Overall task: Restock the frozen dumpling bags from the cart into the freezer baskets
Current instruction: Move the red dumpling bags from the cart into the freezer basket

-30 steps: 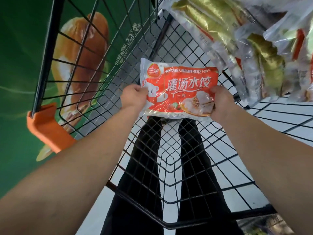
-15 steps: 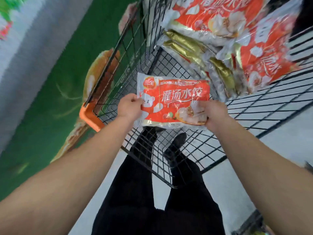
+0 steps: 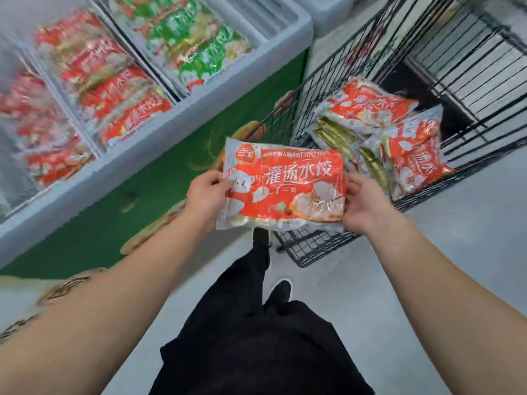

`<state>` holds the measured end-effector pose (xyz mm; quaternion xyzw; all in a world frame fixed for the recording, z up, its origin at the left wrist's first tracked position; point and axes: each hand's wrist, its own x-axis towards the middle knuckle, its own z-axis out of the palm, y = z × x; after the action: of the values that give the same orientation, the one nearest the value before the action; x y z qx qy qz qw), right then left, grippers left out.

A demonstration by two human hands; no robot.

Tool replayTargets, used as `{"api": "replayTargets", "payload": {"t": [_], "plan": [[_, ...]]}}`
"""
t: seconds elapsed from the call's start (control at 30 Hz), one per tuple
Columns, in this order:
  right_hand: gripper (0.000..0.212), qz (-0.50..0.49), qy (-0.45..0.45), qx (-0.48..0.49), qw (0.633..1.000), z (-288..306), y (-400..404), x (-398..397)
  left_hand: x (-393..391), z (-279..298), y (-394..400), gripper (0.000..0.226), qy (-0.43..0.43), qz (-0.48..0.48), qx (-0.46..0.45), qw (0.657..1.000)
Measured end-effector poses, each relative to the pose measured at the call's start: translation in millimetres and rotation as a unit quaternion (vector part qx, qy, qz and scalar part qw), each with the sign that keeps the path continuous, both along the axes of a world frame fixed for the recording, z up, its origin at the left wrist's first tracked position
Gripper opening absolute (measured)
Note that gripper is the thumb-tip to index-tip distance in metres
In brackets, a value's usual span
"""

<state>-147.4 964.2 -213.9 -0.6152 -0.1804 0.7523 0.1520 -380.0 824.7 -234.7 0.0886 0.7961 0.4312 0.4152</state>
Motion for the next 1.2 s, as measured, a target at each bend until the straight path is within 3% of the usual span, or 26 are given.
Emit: {"api": "replayTargets", "payload": {"t": [0.23,0.4,0.5,0.63,0.87,0.97,1.2], "plan": [[0.019,0.101,-0.020,0.034,0.994,36.3,-42.8,-73.1,-40.8,39.6,-93.5,0.015,0.021,0.101,0.007,0.995],[0.032,0.138,-0.044,0.053,0.988,38.6,-59.4,-143.5,-91.8,43.1,-143.7,0.023,0.015,0.156,0.005,0.988],[0.022,0.165,-0.042,0.059,0.984,42.0,-67.3,-201.7,-135.4,41.5,-163.4,0.020,-0.003,0.181,0.005,0.983],[0.027,0.178,-0.049,0.094,0.978,39.5,-76.6,-288.1,-205.7,35.9,-181.3,0.016,-0.008,0.205,0.009,0.979],[0.012,0.217,-0.084,0.166,0.958,43.7,-72.2,-391.4,-283.4,35.3,-183.0,0.019,-0.042,0.244,0.026,0.968],[0.022,0.234,-0.096,0.200,0.947,44.4,-55.5,-424.8,-310.7,31.8,-172.8,0.024,-0.037,0.249,0.023,0.968],[0.010,0.276,-0.098,0.243,0.925,29.1,-7.2,-496.0,-361.3,16.2,-120.8,0.016,-0.030,0.252,0.013,0.967]]}}
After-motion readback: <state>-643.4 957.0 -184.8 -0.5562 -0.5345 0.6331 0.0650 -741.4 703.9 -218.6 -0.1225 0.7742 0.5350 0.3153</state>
